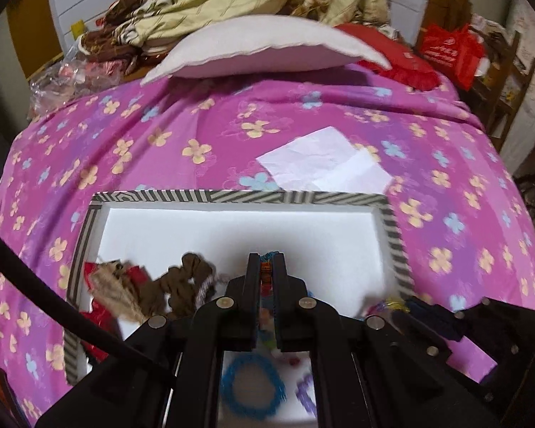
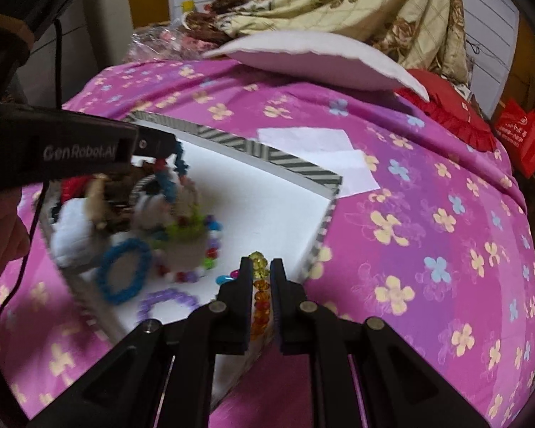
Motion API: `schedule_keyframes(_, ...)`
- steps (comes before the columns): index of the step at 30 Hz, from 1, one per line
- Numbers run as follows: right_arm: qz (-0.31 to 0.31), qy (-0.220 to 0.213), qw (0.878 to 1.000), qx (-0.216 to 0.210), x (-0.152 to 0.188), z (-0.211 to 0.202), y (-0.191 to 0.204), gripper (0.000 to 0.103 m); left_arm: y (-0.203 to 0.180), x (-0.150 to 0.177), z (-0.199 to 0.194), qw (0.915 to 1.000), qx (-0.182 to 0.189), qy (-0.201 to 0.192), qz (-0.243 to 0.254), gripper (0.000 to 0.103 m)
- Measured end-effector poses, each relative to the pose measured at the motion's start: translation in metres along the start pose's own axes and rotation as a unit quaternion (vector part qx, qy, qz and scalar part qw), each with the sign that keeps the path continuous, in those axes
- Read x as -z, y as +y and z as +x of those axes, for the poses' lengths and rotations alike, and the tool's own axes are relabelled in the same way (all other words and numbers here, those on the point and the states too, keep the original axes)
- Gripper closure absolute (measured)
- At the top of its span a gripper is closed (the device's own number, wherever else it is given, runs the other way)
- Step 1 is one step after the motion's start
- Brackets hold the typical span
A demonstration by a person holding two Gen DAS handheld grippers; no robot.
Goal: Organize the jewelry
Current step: 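Carry both bracelets into the white tray and open both tools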
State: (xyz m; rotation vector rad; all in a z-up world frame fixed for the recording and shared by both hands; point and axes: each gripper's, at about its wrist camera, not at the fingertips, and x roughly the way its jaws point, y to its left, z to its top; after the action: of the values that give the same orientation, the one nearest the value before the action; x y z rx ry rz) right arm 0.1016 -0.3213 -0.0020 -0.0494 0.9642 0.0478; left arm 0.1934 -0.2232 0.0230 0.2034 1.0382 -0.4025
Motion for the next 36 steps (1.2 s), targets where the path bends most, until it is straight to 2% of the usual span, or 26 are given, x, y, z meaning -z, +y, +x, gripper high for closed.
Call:
schedule_keyframes(6,0.001,0.005,1.000,0.004,-0.002,0.018,-0.003,0.093,0.016,-0.010,0.037,0.9992,-0.026,0.017,-0.027,0.085)
schedule_keyframes(11,0.003,0.008,1.000,0.007,-0.002,0.028,0.000,0.093,0.017,-0.008,0.052,0.9988,-0.035,0.023,-0.024,0.085)
schedule_keyframes(13,0.008,0.005,1.000,0.003,-0.002,0.026,0.000,0.087,0.018,-0.007,0.051,0.9991,-0.029,0.017,-0.026,0.085)
schedule_keyframes(15,0.014,0.001,1.000,0.001,-0.001,0.021,0.000,0.071,0.020,-0.006,0.049,0.9993,-0.017,0.013,-0.031,0.083)
schedule_keyframes(18,0.020,-0.004,1.000,-0.008,0.002,0.011,0.002,0.067,0.022,-0.004,0.042,0.9993,-0.004,0.012,-0.036,0.071)
schedule_keyframes(21,0.023,-0.013,1.000,-0.012,0.007,-0.002,0.005,0.065,0.020,0.004,0.030,0.9996,-0.002,0.007,-0.026,0.065)
schedule_keyframes(26,0.037,-0.025,0.999,-0.021,0.019,-0.023,0.015,0.058,0.021,0.026,-0.003,0.9998,-0.010,-0.015,-0.010,0.065)
schedule_keyframes(36,0.067,-0.037,0.997,-0.016,0.039,-0.053,0.038,0.050,0.042,0.077,-0.057,0.9978,-0.029,-0.050,-0.032,0.065)
